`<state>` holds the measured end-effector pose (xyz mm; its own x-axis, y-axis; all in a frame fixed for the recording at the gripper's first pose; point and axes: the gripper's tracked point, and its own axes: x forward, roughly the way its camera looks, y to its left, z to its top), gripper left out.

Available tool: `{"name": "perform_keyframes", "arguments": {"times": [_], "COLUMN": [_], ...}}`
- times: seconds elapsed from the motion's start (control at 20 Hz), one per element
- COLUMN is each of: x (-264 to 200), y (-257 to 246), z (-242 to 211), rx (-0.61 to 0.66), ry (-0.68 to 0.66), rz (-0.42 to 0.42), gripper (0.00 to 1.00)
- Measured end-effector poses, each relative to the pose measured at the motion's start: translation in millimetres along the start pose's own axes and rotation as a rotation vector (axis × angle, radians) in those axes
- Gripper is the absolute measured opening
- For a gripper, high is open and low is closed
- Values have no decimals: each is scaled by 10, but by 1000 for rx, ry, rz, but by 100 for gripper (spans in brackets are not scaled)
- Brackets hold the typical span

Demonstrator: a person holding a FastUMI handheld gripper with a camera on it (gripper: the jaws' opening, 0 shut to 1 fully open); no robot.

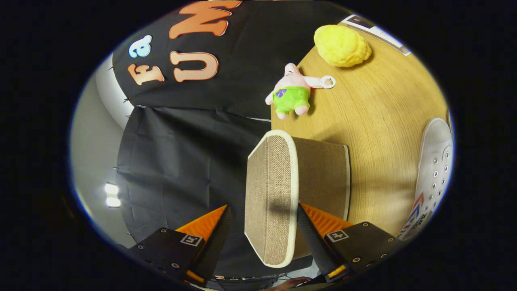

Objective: Open the storage box then place both shoes into the box .Put the left shoe in first, then the right shoe, with the right side of both shoes facing outward in a uniform manner.

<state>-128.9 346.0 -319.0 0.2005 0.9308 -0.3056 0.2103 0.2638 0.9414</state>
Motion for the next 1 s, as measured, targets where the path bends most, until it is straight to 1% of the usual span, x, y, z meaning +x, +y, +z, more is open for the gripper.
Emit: {"name": "perform_keyframes", "arguments": {"times": [0.05,0.15,0.2,0.25,0.35,0.4,0.5,0.55,0.6,0.65,0.7,0.8,0.85,0.9,0.95,1.0], "x": [-40,-32,-3,40,64,34,13,-38,-84,-98,-50,57,60,102,131,176], "y": [15,67,64,23,-32,32,29,54,166,243,207,-77,-139,-203,-247,-275], "z": [-27,-55,-78,-125,-161,-108,-36,-26,52,147,187,67,-18,-84,-118,-128], "rx": [-12,-21,-28,-46,-37,-29,-36,-10,5,-9,-48,-66,-74,-95,-120,-138], "ry": [2,15,22,34,52,38,17,16,-7,-49,-70,-45,-19,-3,-1,-5], "rz": [2,15,15,2,-18,2,8,29,63,81,59,-35,-55,-78,-94,-101], "gripper": [94,87,79,75,60,54,47,46,41,38,34,34,38,54,65,83]}}
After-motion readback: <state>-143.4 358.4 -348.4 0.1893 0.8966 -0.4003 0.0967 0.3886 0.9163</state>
